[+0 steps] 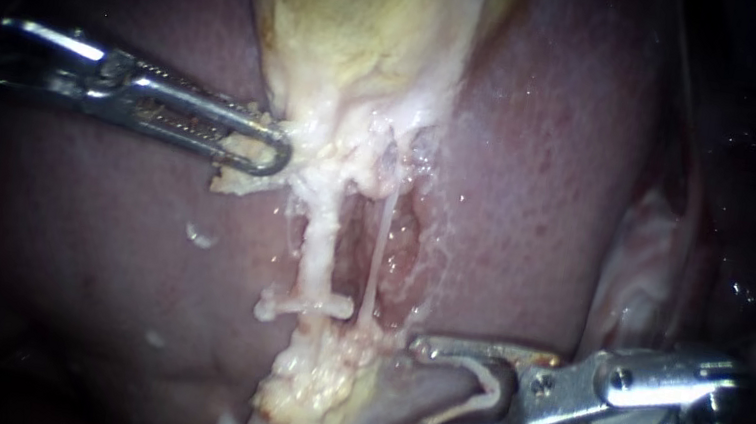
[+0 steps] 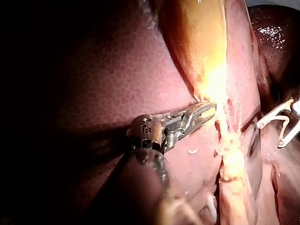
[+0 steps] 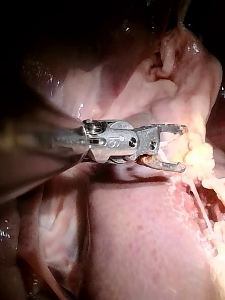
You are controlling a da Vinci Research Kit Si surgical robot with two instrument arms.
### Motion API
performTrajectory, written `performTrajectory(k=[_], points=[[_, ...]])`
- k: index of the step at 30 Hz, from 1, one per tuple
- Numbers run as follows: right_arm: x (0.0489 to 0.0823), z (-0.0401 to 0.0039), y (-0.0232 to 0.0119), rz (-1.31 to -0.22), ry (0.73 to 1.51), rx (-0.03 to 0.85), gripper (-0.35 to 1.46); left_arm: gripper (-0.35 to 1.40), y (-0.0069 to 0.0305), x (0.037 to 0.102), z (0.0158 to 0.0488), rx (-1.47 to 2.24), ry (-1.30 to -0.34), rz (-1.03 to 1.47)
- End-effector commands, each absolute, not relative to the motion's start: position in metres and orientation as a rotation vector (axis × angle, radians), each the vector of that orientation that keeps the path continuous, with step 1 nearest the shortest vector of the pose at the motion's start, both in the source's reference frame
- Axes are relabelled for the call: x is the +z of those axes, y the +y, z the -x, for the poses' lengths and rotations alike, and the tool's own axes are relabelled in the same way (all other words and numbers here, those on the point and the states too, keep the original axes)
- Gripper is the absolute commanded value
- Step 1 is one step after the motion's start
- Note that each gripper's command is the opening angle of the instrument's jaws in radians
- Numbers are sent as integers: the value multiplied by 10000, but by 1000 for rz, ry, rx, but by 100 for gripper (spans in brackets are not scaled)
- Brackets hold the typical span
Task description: Clipping second clip left tube
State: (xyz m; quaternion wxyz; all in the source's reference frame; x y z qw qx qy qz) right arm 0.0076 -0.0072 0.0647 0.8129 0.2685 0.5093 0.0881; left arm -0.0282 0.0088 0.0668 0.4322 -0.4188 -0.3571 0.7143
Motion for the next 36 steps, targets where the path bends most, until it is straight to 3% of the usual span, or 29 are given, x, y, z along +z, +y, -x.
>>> performTrajectory(k=[1, 7, 18, 26, 31, 36], points=[[647, -76, -72, -574, 1087, 188, 50, -35, 88, 668, 282, 1780, -890, 1044], [647, -76, -72, -573, 1087, 188, 50, -35, 94, 655, 267, 1780, -909, 1044], [647, -76, -71, -574, 1087, 189, 50, -35, 134, 608, 192, 1738, -843, 1036], [641, -81, -64, -596, 1092, 185, 50, -35, 130, 604, 195, 1732, -836, 1036], [634, -102, -51, -670, 1099, 151, 50, -35, 128, 599, 197, 1726, -831, 1037], [634, -129, -39, -673, 1103, 157, 50, -35, 123, 592, 203, 1718, -845, 1035]])
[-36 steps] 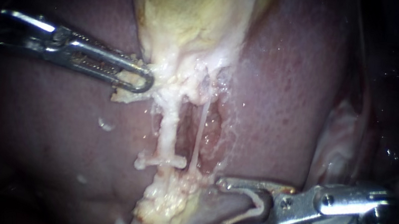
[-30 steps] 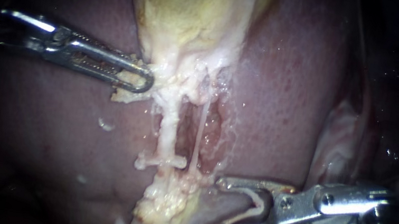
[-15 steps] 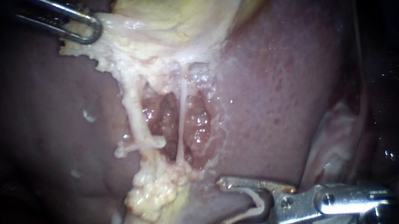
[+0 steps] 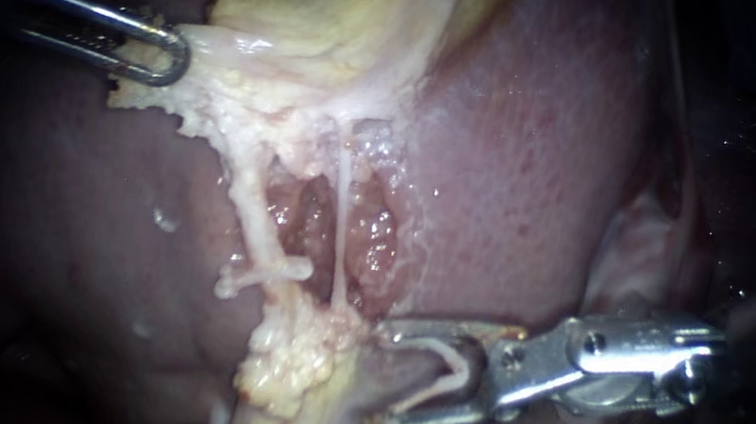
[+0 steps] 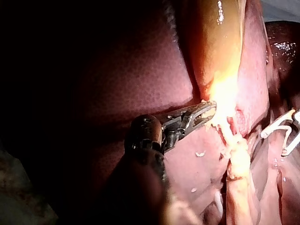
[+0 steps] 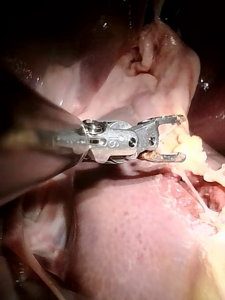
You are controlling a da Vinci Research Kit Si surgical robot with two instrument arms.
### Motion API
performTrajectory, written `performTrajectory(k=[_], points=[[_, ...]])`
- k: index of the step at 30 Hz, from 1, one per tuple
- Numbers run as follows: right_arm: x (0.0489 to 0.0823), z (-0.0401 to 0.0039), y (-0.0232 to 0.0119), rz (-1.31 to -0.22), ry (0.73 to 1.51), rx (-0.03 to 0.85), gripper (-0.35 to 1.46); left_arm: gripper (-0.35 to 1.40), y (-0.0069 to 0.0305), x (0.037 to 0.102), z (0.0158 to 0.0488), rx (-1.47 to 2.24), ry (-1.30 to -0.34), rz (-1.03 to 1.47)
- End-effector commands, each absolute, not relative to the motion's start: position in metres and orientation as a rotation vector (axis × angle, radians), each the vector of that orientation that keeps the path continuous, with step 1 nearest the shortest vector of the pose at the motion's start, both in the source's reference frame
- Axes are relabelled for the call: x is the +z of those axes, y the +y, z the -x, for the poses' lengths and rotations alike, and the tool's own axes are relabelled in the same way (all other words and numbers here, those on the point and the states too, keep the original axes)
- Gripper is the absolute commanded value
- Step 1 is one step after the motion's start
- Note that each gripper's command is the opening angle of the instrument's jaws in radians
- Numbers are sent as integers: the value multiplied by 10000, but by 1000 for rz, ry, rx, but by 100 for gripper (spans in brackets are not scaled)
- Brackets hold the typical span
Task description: Clipping second clip left tube
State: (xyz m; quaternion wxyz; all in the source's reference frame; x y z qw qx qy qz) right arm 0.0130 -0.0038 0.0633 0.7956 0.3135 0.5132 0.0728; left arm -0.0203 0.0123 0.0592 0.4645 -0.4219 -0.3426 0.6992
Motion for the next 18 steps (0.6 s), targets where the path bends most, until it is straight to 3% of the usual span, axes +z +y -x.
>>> performTrajectory(k=[1, 18], points=[[635, -135, -36, -672, 1105, 162, 50, -35, 122, 591, 204, 1718, -844, 1035], [679, -168, -2, -693, 1204, 267, 50, -35, 118, 584, 212, 1720, -852, 1041]])
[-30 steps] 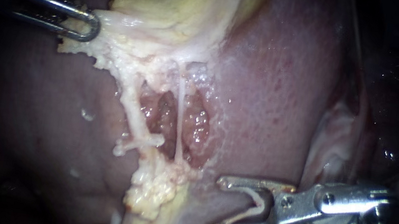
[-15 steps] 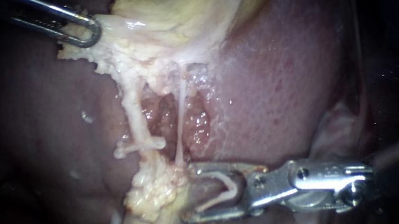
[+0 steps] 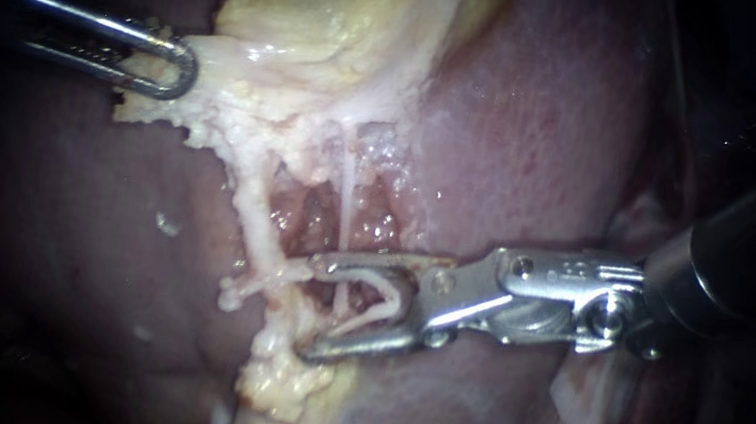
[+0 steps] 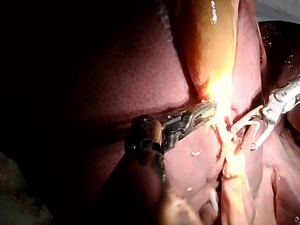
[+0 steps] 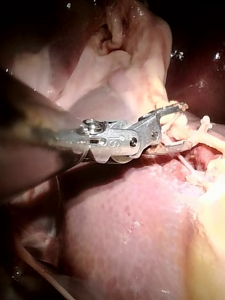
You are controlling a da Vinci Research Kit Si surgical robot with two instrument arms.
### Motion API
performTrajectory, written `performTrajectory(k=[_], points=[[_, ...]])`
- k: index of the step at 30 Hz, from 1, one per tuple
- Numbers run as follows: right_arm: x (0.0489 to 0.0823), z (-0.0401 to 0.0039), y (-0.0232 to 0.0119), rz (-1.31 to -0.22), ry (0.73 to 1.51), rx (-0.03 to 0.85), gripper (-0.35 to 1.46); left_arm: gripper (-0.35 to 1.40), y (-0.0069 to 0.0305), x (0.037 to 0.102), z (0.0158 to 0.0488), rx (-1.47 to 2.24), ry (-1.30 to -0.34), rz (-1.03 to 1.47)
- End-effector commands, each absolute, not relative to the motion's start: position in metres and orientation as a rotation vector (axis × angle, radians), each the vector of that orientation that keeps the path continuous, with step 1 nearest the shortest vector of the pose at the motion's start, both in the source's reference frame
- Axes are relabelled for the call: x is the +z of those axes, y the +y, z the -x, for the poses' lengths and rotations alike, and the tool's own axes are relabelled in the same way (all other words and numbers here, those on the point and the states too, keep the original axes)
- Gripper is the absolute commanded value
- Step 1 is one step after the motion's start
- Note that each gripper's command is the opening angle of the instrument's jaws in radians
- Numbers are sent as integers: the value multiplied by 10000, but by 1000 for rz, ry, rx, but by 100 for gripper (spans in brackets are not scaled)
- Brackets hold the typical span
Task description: Clipping second clip left tube
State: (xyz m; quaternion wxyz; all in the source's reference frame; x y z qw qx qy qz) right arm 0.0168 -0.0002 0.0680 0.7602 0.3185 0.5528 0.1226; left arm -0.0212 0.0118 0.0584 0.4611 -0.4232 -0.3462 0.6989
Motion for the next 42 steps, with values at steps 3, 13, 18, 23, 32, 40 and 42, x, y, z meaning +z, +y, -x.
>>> performTrajectory(k=[3, 13, 18, 23, 32, 40, 42], points=[[686, -169, 1, -694, 1210, 267, 50, -35, 118, 584, 213, 1725, -849, 1044], [707, -172, 17, -715, 1233, 275, 49, -35, 118, 584, 214, 1725, -852, 1044], [711, -175, 21, -769, 1282, 242, 48, -35, 117, 584, 215, 1725, -854, 1044], [713, -184, 20, -814, 1321, 198, 47, -35, 117, 585, 216, 1725, -853, 1044], [717, -209, 7, -853, 1361, 147, 45, -35, 116, 586, 218, 1726, -855, 1045], [708, -231, 1, -873, 1378, 181, 45, -35, 117, 586, 220, 1725, -854, 1044], [706, -238, 1, -872, 1378, 183, 45, -35, 117, 586, 220, 1725, -854, 1044]])
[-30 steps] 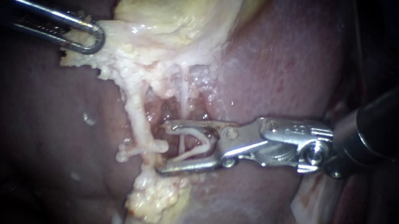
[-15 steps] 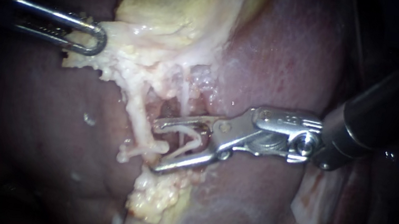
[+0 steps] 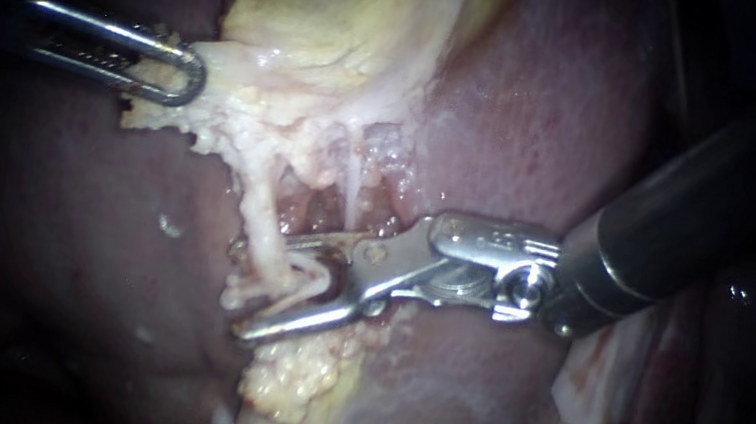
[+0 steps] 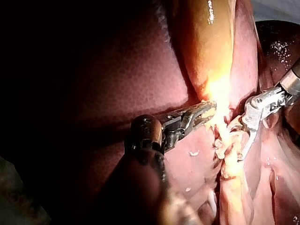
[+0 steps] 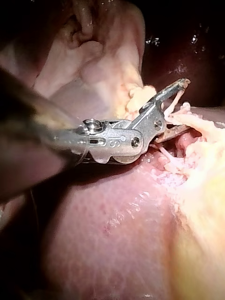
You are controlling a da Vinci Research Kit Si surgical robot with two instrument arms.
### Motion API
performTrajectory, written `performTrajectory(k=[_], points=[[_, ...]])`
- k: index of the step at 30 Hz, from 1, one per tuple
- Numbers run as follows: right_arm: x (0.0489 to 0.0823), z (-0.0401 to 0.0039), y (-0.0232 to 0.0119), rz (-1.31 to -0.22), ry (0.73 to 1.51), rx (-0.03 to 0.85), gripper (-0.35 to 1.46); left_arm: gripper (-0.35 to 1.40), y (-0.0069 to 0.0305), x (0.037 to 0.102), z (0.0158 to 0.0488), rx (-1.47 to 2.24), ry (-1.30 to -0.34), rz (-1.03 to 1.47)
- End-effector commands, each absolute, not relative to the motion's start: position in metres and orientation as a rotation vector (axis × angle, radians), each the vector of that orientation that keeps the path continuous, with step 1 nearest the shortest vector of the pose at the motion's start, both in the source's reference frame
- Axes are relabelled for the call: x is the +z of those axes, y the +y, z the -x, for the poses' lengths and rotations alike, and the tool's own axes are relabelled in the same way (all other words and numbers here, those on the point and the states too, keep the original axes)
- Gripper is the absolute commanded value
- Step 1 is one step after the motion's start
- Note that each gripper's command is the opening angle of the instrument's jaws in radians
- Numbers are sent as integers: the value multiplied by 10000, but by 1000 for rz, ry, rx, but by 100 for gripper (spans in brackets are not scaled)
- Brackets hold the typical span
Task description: Clipping second clip left tube
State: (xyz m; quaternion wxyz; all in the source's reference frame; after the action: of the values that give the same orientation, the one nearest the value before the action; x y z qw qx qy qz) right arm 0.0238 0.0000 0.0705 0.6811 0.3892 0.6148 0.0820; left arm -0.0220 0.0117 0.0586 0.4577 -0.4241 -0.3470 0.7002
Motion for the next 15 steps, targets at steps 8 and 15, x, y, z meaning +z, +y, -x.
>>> performTrajectory(k=[8, 15], points=[[679, -241, -18, -902, 1373, 177, 43, -35, 116, 586, 220, 1725, -854, 1044], [658, -228, -35, -922, 1366, 160, 38, -35, 116, 586, 219, 1726, -854, 1045]])
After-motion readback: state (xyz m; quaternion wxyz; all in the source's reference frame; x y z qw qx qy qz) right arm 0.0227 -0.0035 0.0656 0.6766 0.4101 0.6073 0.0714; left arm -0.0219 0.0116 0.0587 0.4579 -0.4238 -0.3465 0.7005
